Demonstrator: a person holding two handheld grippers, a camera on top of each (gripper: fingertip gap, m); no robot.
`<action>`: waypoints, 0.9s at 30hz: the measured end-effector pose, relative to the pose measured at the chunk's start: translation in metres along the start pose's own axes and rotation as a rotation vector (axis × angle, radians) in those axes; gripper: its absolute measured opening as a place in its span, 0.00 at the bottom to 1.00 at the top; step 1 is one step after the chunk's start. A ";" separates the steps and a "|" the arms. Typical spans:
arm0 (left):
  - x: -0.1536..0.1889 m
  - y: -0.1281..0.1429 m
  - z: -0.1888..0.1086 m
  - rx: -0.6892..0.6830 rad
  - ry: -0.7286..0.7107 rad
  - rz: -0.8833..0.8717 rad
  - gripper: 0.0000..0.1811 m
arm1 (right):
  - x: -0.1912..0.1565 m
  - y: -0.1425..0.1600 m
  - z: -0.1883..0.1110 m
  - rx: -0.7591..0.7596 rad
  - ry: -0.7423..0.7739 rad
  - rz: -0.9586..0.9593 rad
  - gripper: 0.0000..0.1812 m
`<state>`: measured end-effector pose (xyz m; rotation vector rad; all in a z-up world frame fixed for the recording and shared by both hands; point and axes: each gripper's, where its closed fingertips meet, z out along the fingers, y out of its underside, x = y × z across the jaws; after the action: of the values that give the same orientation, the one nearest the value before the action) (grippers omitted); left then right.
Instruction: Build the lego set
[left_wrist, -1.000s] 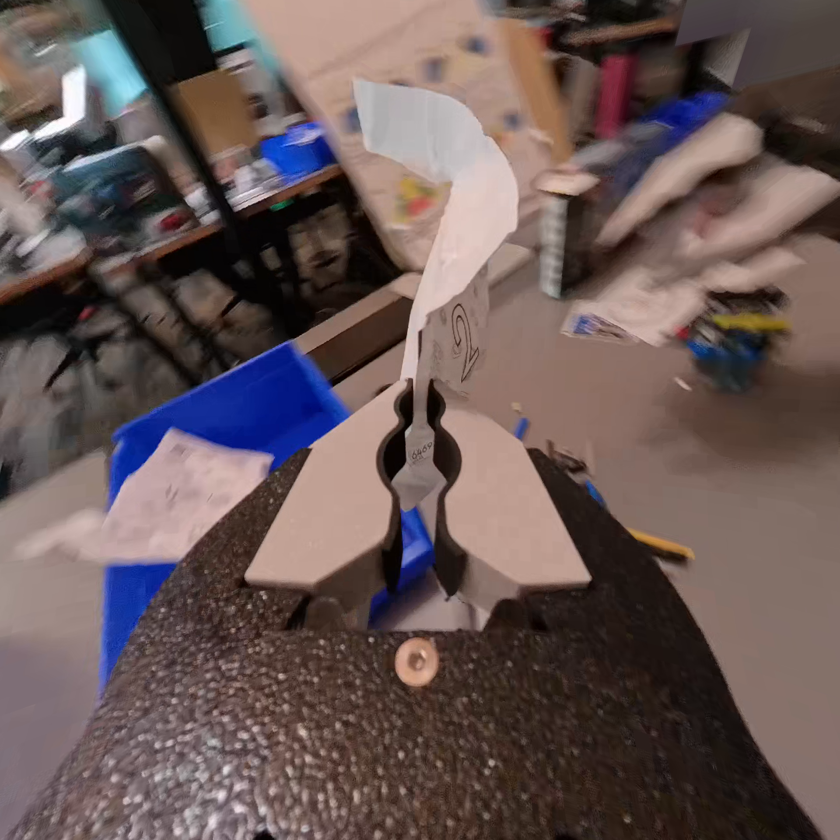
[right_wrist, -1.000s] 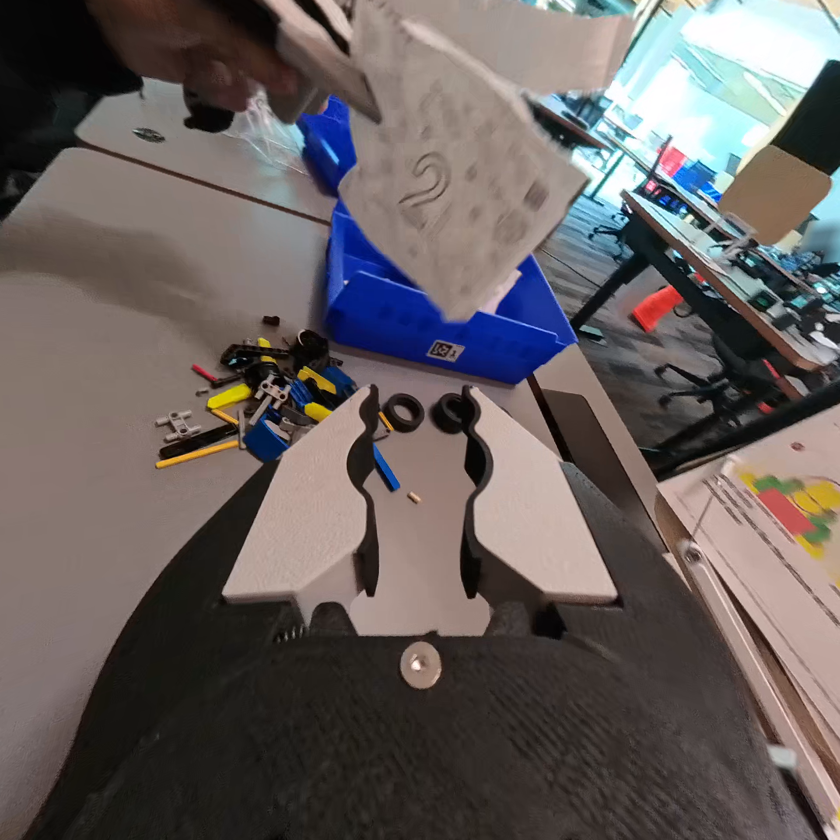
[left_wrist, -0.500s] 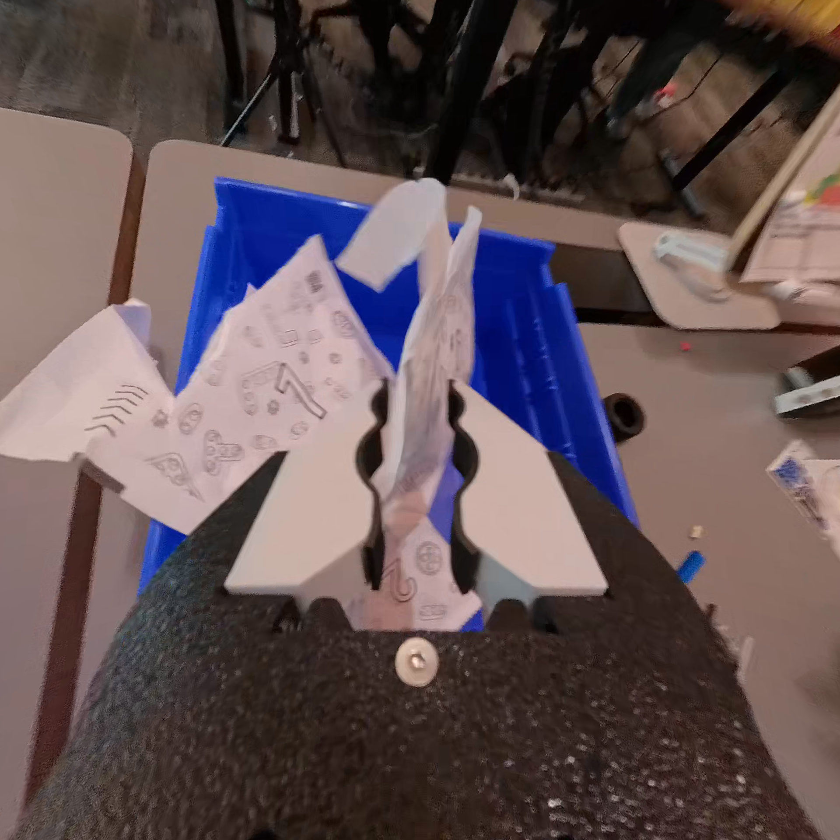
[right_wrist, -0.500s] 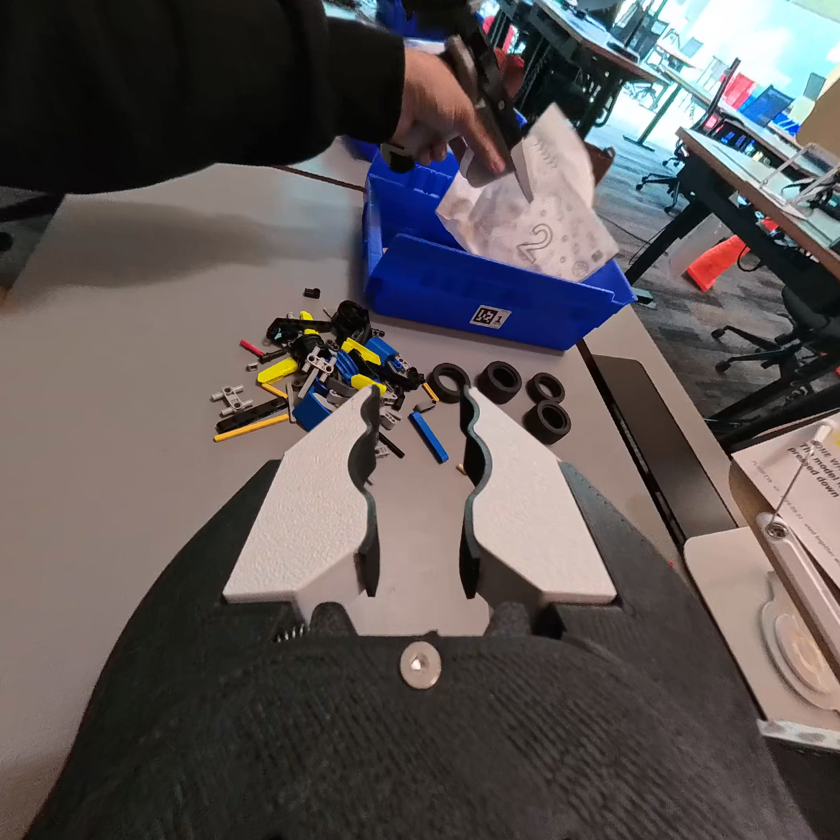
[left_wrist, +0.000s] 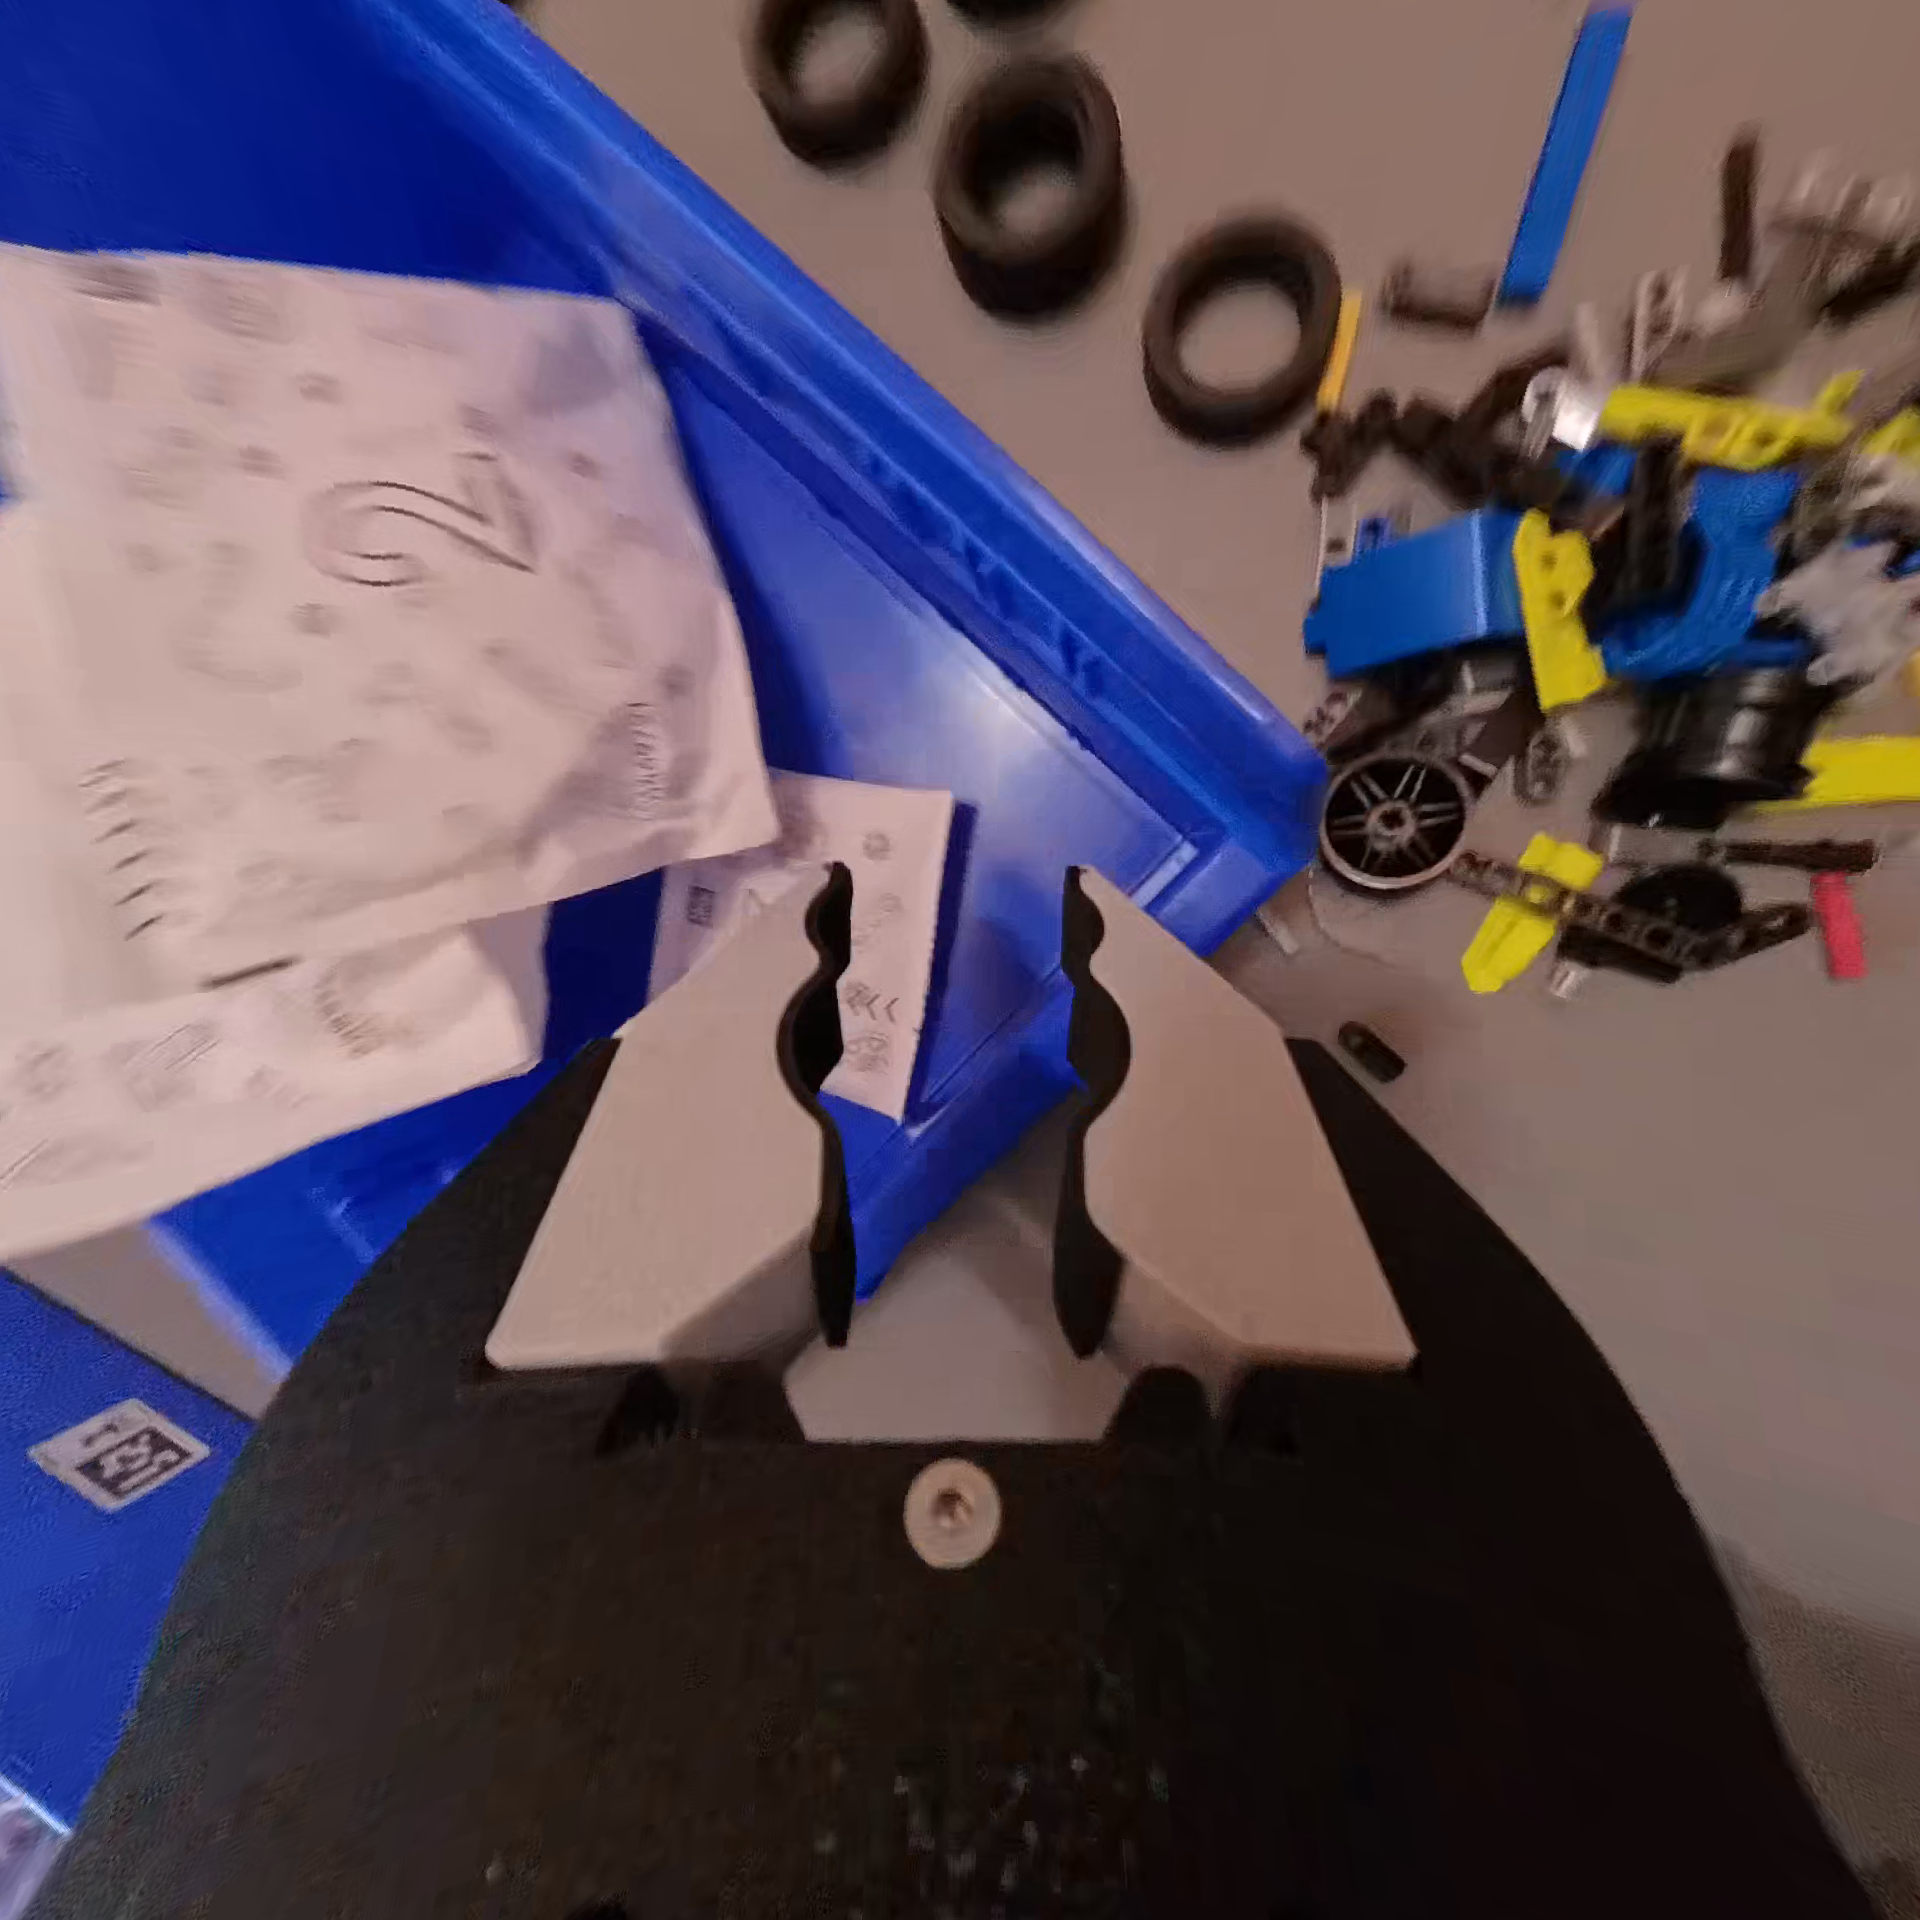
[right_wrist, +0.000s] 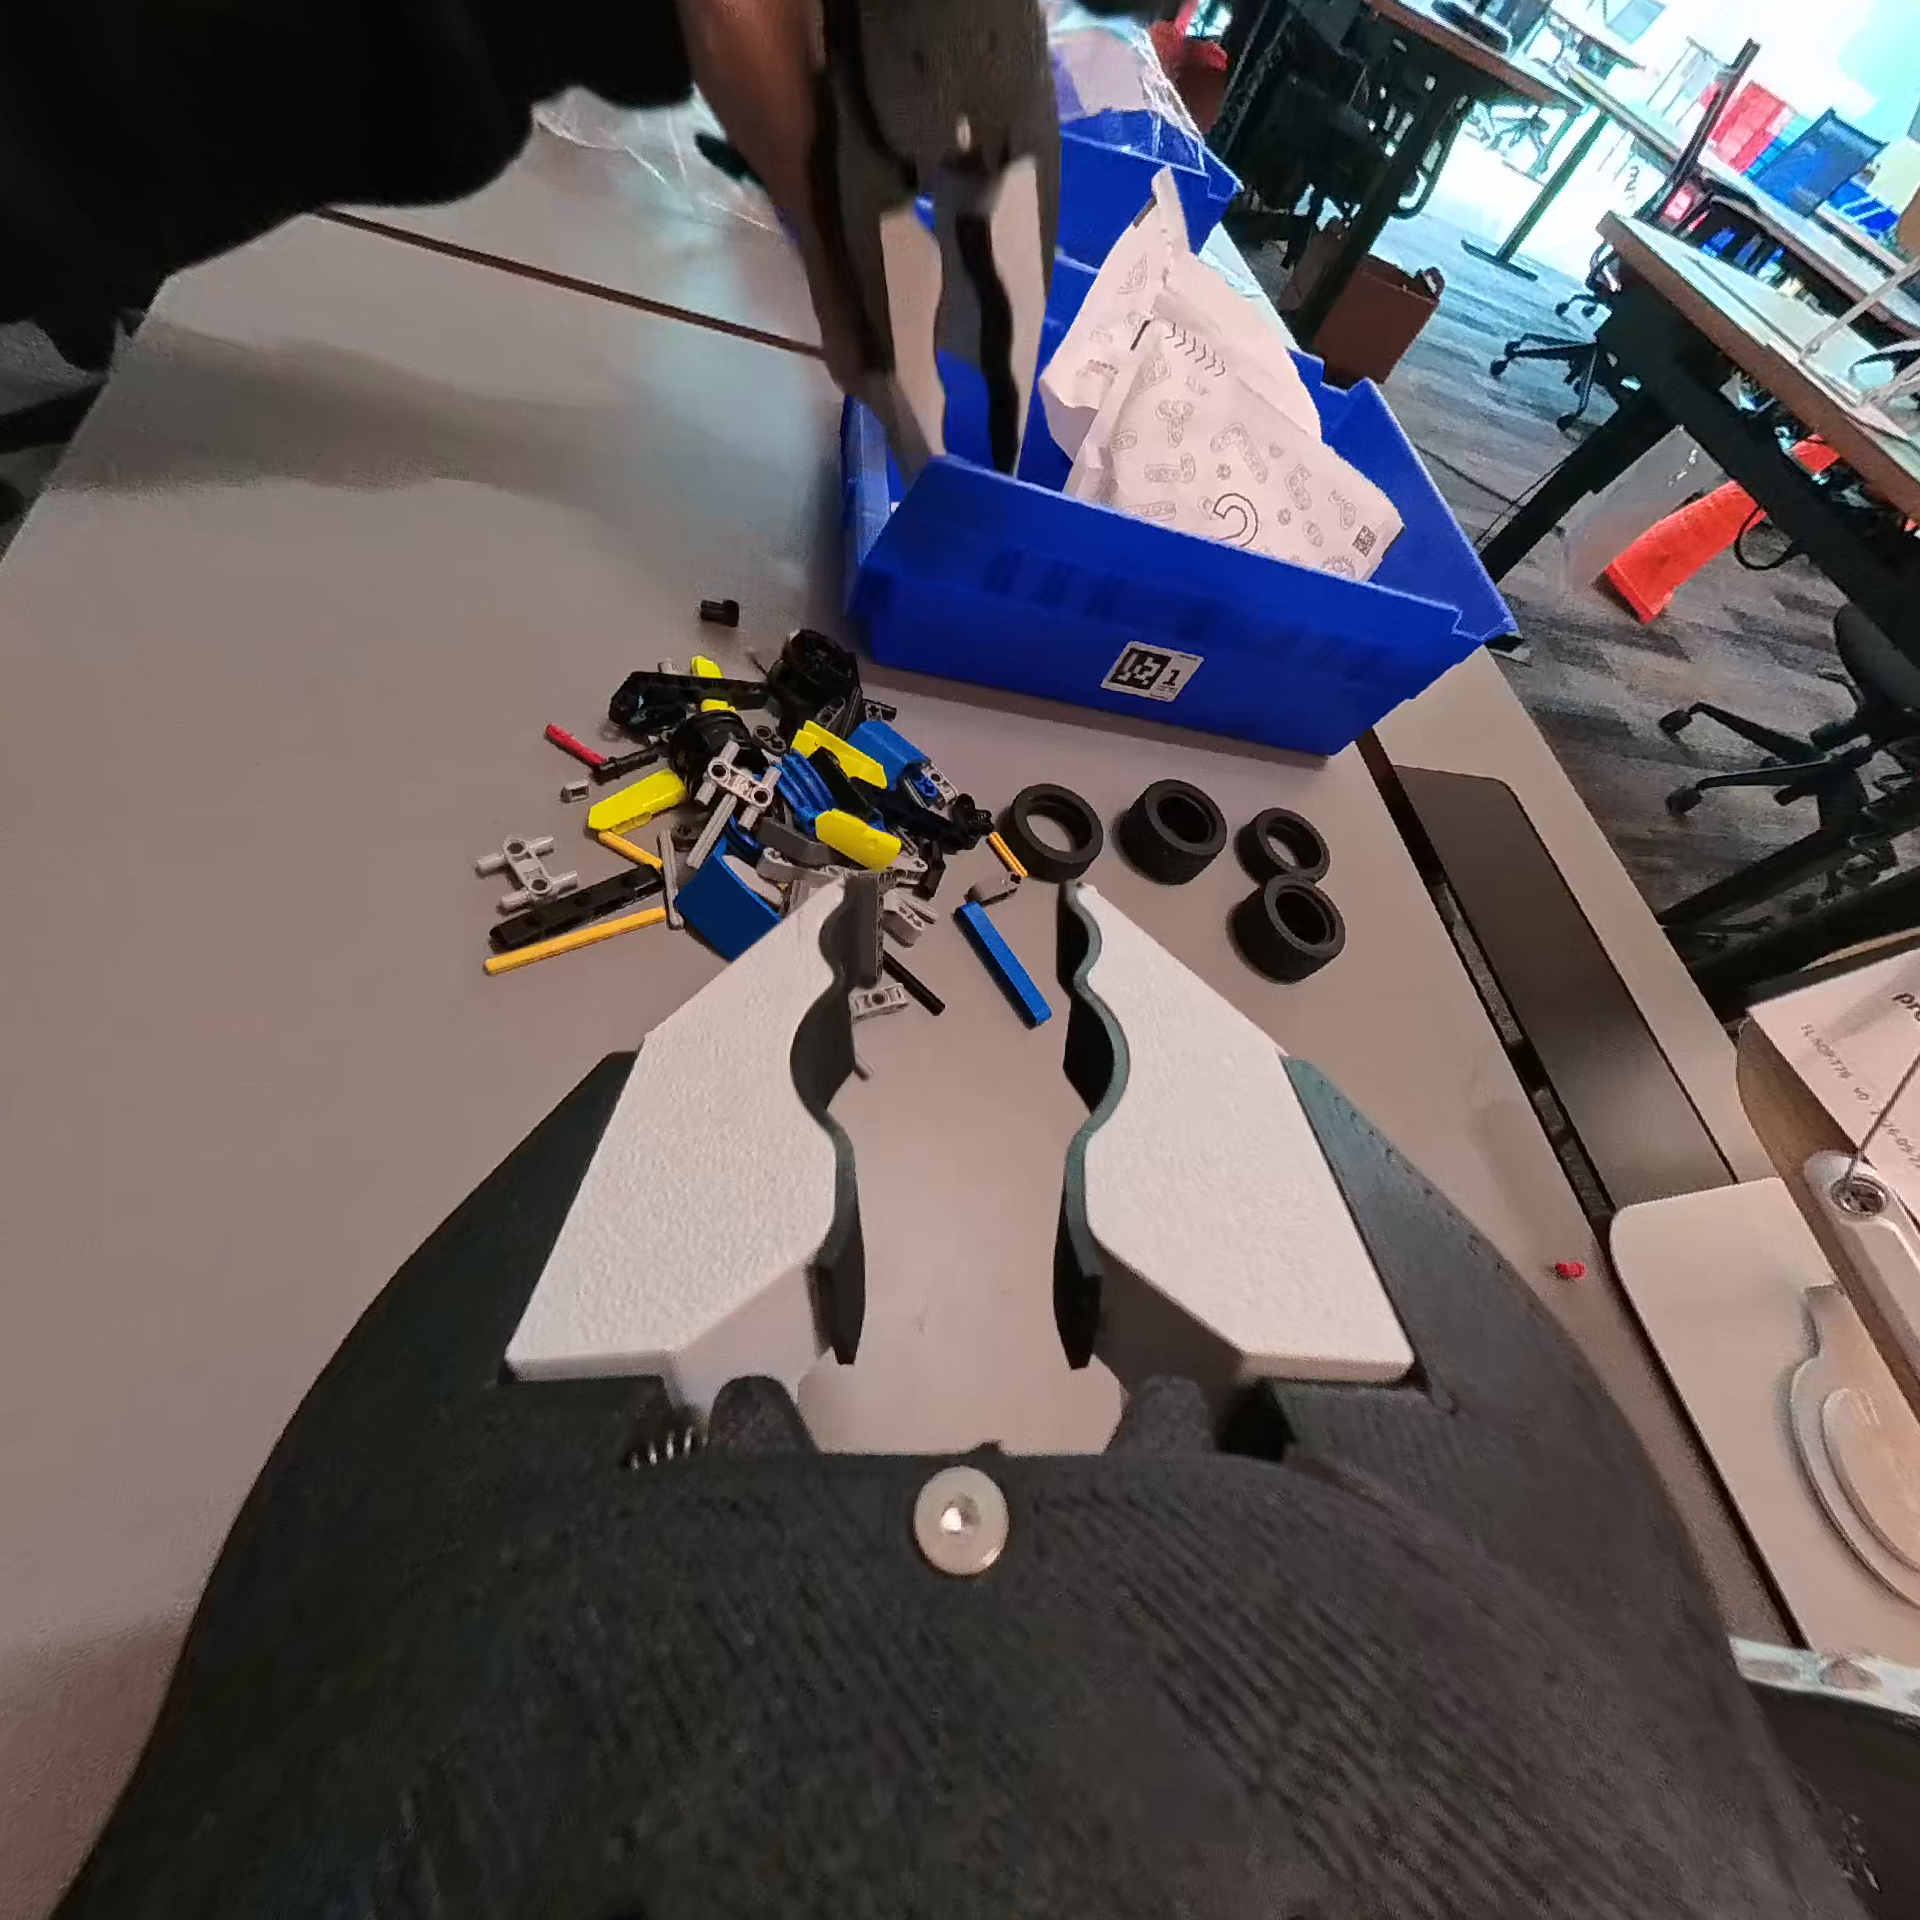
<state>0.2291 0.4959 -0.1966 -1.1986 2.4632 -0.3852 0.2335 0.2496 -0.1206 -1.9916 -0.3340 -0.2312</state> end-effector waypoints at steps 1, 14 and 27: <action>0.002 0.003 0.010 -0.049 0.029 0.004 0.20 | 0.001 -0.001 0.001 0.000 0.004 0.001 0.20; -0.026 -0.018 -0.006 0.020 -0.019 -0.338 0.00 | -0.008 -0.014 0.006 0.021 0.038 -0.032 0.20; 0.090 -0.127 -0.181 1.297 0.366 -0.983 0.00 | -0.029 -0.092 0.049 0.374 0.332 -0.302 0.40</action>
<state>0.1859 0.3624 -0.0037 -1.5305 1.0050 -2.1225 0.1763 0.3274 -0.0722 -1.4988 -0.4280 -0.6358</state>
